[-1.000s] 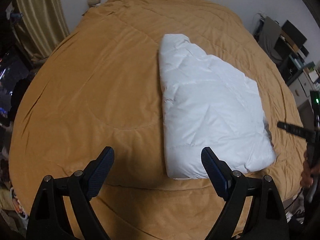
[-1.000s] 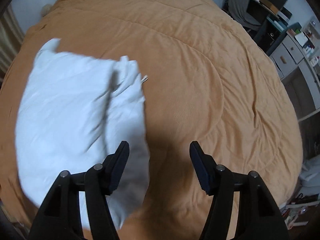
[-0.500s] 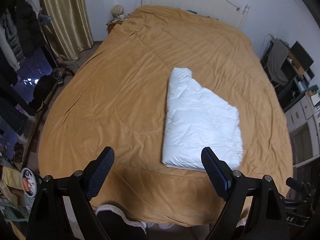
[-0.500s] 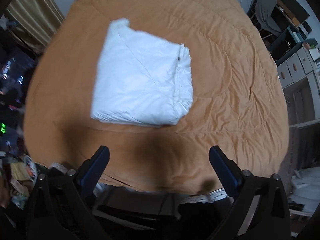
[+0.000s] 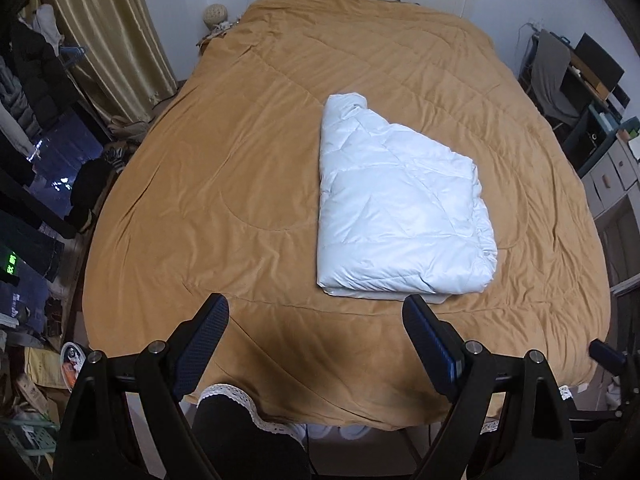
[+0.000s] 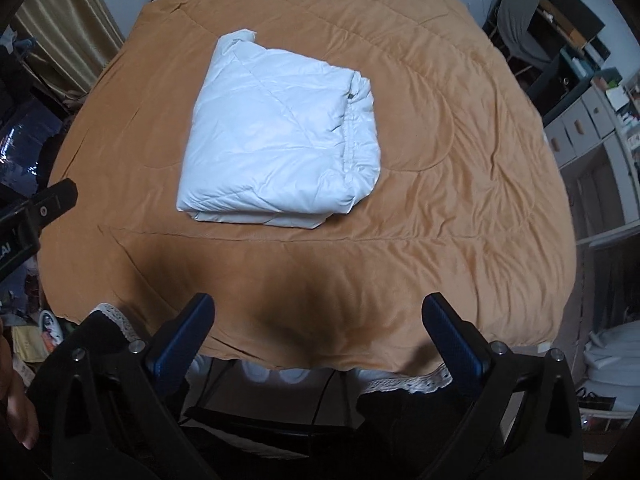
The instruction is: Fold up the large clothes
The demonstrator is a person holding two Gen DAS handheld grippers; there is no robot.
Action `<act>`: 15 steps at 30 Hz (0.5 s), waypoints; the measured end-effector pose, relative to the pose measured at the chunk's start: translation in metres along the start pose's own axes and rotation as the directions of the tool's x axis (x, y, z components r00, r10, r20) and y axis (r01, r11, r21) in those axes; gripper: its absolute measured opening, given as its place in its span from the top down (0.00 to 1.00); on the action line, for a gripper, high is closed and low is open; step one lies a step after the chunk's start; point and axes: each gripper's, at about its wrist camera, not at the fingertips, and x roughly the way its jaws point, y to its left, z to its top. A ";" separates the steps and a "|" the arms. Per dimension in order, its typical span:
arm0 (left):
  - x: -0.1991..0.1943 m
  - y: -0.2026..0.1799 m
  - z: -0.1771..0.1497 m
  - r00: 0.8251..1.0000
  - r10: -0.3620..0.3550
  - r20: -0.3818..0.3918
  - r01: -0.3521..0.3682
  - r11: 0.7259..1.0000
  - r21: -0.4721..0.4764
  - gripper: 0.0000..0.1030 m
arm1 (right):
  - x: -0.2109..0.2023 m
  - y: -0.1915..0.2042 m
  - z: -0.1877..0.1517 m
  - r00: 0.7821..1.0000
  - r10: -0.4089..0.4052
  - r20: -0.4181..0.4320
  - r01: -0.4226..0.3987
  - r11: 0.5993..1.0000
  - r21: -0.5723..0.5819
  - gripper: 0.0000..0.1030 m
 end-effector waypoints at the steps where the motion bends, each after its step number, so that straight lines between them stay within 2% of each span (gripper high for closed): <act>1: 0.002 0.001 0.001 1.000 -0.008 -0.005 0.008 1.000 -0.005 0.13 | -0.002 -0.001 0.001 1.000 -0.013 0.009 0.013 1.000 -0.001 0.00; 4: 0.006 0.006 0.002 0.999 -0.040 -0.028 0.039 0.998 -0.040 0.13 | -0.006 -0.004 0.002 1.000 -0.016 0.025 0.016 1.000 0.004 0.00; 7: 0.004 0.008 0.003 0.998 -0.061 -0.028 0.060 0.997 -0.055 0.13 | -0.007 -0.005 0.003 1.000 0.020 0.020 -0.020 1.000 0.010 0.00; 10: 0.000 0.003 0.000 0.999 -0.047 -0.006 0.047 0.998 -0.031 0.13 | -0.004 -0.003 0.003 0.999 0.054 0.003 -0.054 0.999 -0.001 0.00; 15: -0.002 -0.008 -0.002 0.998 -0.057 -0.007 0.057 0.998 0.014 0.13 | 0.004 -0.005 0.005 0.998 0.061 -0.020 -0.060 0.998 0.021 0.00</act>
